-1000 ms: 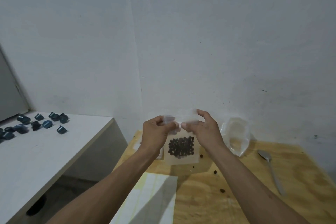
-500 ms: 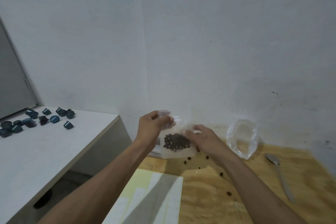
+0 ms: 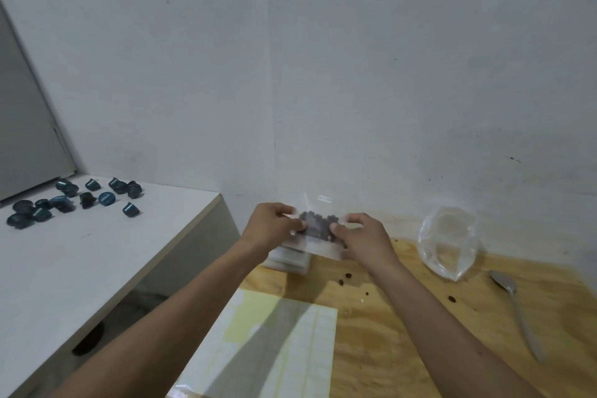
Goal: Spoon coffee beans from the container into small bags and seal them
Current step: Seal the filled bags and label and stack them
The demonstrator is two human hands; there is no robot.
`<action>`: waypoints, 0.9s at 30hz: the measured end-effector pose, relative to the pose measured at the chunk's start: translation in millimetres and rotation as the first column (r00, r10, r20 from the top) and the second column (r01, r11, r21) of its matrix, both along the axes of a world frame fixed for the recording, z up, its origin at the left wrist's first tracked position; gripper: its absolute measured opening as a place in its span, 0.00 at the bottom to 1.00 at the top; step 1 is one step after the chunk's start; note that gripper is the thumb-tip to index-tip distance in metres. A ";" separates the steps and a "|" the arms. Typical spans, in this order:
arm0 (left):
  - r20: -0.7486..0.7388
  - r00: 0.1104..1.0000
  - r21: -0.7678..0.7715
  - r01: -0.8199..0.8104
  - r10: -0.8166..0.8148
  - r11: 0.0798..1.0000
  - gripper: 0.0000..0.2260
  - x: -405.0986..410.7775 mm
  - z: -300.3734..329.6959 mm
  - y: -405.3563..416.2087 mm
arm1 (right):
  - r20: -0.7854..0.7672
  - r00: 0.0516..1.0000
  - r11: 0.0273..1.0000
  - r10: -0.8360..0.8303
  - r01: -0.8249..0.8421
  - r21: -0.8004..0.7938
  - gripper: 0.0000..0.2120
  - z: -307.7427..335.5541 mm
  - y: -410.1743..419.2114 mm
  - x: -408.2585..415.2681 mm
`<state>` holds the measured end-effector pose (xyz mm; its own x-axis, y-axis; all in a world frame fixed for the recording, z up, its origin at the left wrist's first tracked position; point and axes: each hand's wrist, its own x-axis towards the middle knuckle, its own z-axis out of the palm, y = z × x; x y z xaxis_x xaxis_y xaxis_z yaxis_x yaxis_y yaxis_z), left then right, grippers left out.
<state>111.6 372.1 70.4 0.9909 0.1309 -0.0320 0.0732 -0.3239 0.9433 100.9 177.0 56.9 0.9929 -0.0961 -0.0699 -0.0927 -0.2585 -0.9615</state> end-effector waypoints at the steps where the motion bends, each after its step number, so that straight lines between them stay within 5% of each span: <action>1: 0.000 1.000 0.027 -0.003 0.003 1.000 0.24 4.1 -0.5 1.5 | 0.036 0.999 0.996 -0.028 0.031 -0.079 0.18 0.5 2.9 3.3; 12: 0.005 0.998 0.243 -0.057 0.058 0.968 0.30 34.9 -22.7 29.7 | 0.016 0.999 0.966 0.043 -0.038 -0.254 0.35 -14.6 41.9 35.9; 18: -0.061 0.996 0.353 -0.045 0.071 0.935 0.26 43.9 -48.1 44.7 | -0.074 0.995 0.923 0.070 -0.092 -0.373 0.31 -36.9 61.6 46.0; 21: -0.117 0.990 0.335 -0.041 0.084 0.941 0.18 44.0 -54.1 46.9 | -0.126 0.989 0.937 0.081 -0.119 -0.329 0.34 -48.0 67.2 48.6; 27: -0.117 0.990 0.318 -0.033 0.074 0.947 0.20 44.1 -59.0 49.2 | -0.122 0.989 0.955 0.086 -0.117 -0.272 0.40 -58.3 66.3 53.1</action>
